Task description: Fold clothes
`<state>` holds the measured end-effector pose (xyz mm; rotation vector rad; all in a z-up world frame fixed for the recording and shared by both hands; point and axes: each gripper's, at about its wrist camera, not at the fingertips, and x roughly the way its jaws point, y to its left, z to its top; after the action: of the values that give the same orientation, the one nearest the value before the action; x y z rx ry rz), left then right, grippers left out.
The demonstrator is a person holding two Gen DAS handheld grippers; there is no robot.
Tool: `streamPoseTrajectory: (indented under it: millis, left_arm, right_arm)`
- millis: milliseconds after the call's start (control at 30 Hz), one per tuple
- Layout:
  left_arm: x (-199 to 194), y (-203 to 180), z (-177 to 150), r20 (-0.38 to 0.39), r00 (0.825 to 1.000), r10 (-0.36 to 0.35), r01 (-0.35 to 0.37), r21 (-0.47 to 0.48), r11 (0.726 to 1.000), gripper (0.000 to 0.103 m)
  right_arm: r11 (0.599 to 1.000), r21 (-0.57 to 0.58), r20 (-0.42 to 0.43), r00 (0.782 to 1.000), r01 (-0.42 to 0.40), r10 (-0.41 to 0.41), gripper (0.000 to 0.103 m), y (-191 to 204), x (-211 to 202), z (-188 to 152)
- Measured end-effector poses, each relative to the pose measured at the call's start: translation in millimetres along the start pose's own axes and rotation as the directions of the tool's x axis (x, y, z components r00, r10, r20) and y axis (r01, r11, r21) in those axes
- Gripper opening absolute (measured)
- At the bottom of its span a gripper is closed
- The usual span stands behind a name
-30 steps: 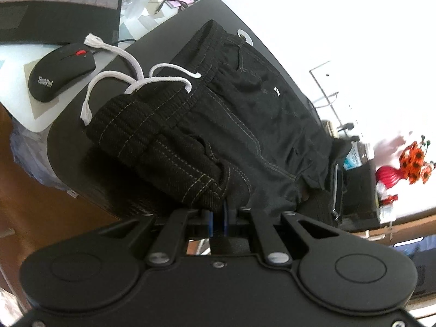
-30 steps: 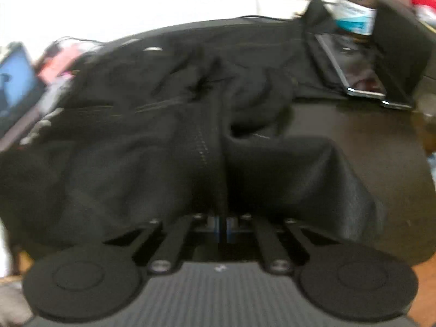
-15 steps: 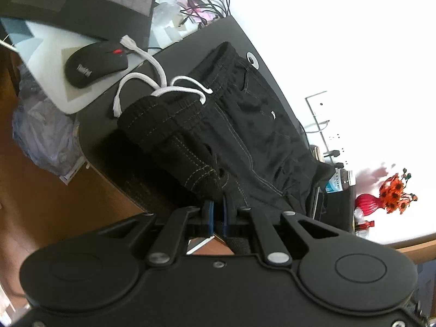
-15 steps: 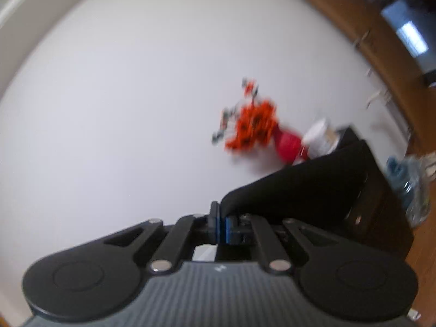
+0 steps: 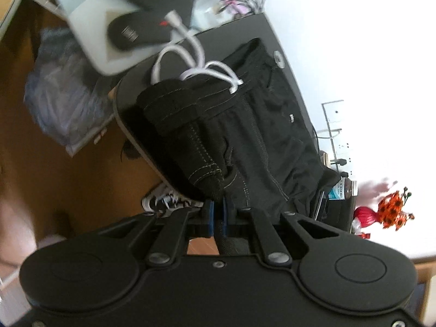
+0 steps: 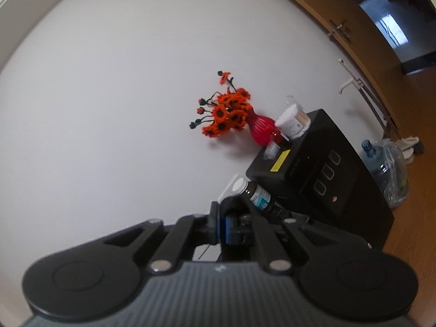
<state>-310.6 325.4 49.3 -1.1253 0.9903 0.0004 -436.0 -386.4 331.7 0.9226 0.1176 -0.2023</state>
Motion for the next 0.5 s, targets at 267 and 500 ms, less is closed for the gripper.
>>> streamPoseTrajectory:
  millis: [267, 500]
  left_arm:
    - [32.2, 5.5, 3.7, -0.014, 1.000, -0.019, 0.018, -0.032, 0.999, 0.035]
    - [53.7, 11.5, 8.5, -0.004, 1.000, 0.009, -0.009, -0.055, 0.998, 0.006]
  right_arm:
    - [0.998, -0.037, -0.001, 0.999, -0.044, 0.044, 0.005, 19.3, -3.1, 7.5]
    - [0.997, -0.059, 0.027, 0.998, -0.055, 0.057, 0.005, 29.7, -16.8, 11.2]
